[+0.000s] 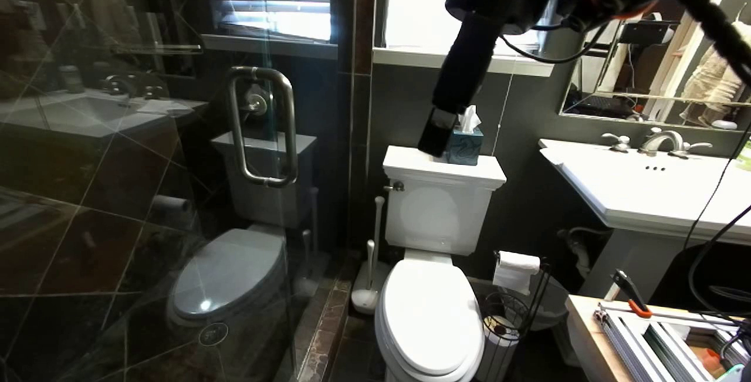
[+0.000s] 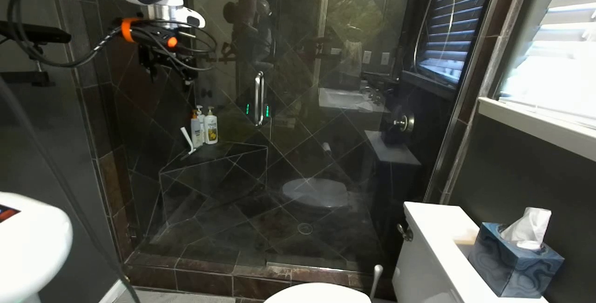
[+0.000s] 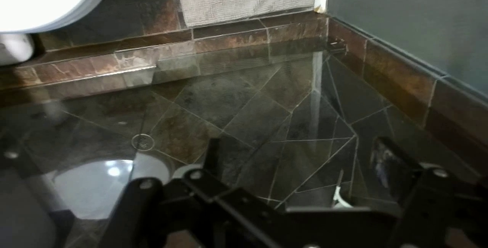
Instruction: Open the glass door on the left
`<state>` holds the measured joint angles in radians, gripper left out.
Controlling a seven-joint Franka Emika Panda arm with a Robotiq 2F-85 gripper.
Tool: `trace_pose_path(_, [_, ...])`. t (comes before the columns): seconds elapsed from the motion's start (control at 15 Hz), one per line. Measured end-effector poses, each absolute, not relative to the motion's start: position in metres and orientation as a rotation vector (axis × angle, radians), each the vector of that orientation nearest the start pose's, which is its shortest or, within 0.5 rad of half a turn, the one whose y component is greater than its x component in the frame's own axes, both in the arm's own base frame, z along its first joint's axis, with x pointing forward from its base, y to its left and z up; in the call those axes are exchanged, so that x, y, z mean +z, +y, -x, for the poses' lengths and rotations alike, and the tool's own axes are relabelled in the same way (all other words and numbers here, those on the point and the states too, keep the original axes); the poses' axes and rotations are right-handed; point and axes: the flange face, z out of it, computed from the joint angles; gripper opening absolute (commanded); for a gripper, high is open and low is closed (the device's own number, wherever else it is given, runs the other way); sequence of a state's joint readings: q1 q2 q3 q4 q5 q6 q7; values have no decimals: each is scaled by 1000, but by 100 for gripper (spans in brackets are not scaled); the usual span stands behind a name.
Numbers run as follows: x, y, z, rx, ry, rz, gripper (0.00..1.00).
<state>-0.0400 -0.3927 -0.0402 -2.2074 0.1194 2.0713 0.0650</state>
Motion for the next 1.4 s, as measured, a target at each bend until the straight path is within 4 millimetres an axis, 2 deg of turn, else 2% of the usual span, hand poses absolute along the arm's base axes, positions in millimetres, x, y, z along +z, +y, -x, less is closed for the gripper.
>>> trace_pose_path(0.2, [573,-82,-479,-415,412,3017,100])
trace_pose_path(0.47, [584,-120,-512,-462,491,3064,100])
trace_pose_path(0.73, [583,-143,-549,-478,610,3123,100])
trace_pose_path(1.0, [580,-162,-574,-539,767,3144,100])
trace_pose_path(1.4, [582,-165,-580,-557,798,3137,100])
